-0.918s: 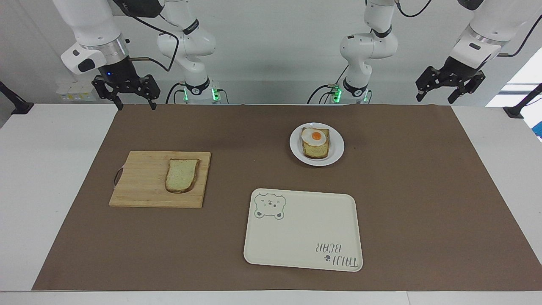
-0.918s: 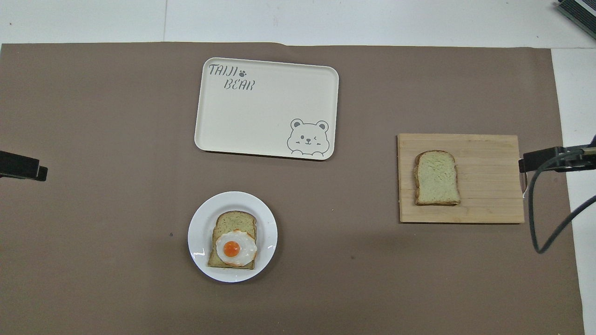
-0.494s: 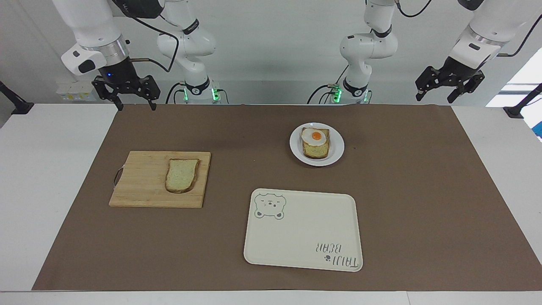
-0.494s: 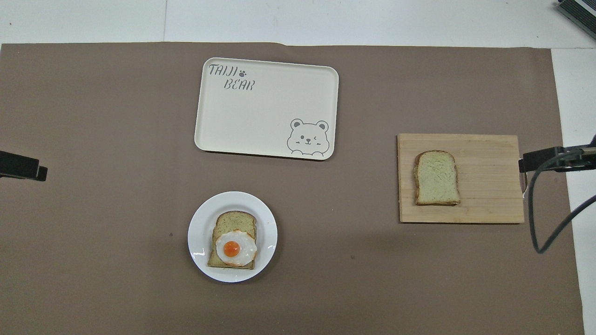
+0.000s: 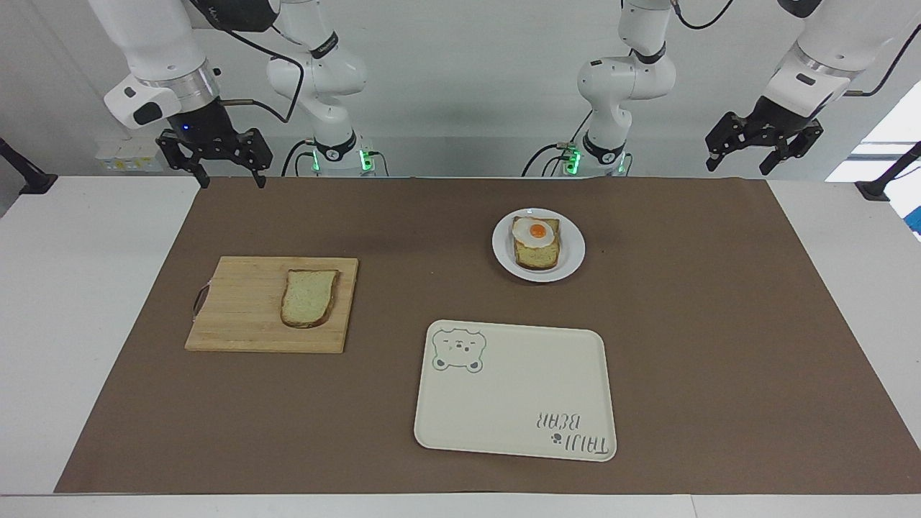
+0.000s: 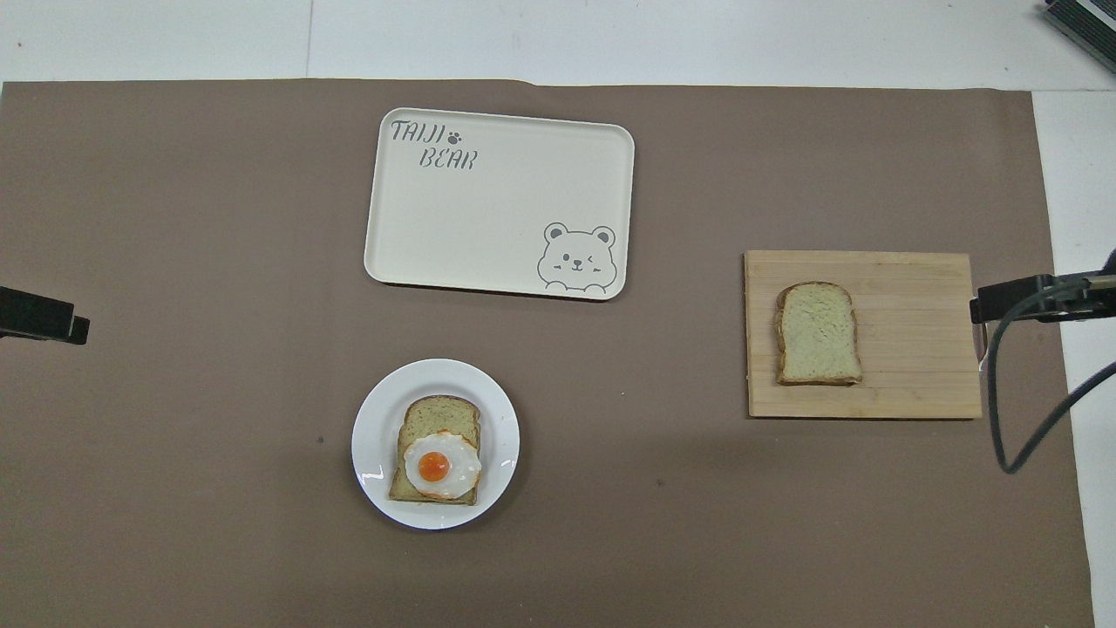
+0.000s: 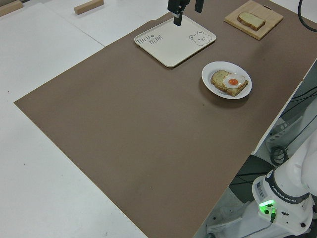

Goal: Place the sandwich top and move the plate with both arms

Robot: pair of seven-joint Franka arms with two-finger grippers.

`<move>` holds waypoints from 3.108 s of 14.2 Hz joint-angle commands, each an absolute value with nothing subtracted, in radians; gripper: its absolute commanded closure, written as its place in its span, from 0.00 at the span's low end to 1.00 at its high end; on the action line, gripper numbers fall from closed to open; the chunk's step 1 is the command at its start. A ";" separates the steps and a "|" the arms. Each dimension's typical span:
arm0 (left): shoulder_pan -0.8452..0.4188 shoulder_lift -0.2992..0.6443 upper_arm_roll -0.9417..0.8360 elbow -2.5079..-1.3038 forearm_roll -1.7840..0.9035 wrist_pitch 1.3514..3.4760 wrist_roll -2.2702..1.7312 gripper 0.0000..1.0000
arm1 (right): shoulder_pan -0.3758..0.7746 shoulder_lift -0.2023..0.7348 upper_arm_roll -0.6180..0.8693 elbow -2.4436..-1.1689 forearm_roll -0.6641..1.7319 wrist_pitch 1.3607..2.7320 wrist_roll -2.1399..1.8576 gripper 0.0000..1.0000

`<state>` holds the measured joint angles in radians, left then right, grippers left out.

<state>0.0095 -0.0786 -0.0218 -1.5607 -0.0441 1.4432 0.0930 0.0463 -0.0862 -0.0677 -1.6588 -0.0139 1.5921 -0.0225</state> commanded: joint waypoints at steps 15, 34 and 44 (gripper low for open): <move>0.017 -0.098 -0.026 -1.572 -0.035 1.433 0.092 0.00 | 0.031 -0.080 -0.066 -1.672 -0.020 1.644 -0.046 0.00; 0.017 -0.098 -0.026 -1.572 -0.035 1.433 0.092 0.00 | -0.006 0.010 -0.064 -1.735 -0.009 1.814 -0.086 0.00; 0.017 -0.098 -0.026 -1.572 -0.035 1.433 0.092 0.00 | -0.005 0.075 -0.064 -1.755 -0.011 1.893 -0.118 0.00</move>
<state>0.0095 -0.0787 -0.0215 -1.5607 -0.0441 1.4431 0.0930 0.0113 0.0750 -0.0724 -1.7442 -0.0139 1.8796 -0.0671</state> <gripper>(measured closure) 0.000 0.000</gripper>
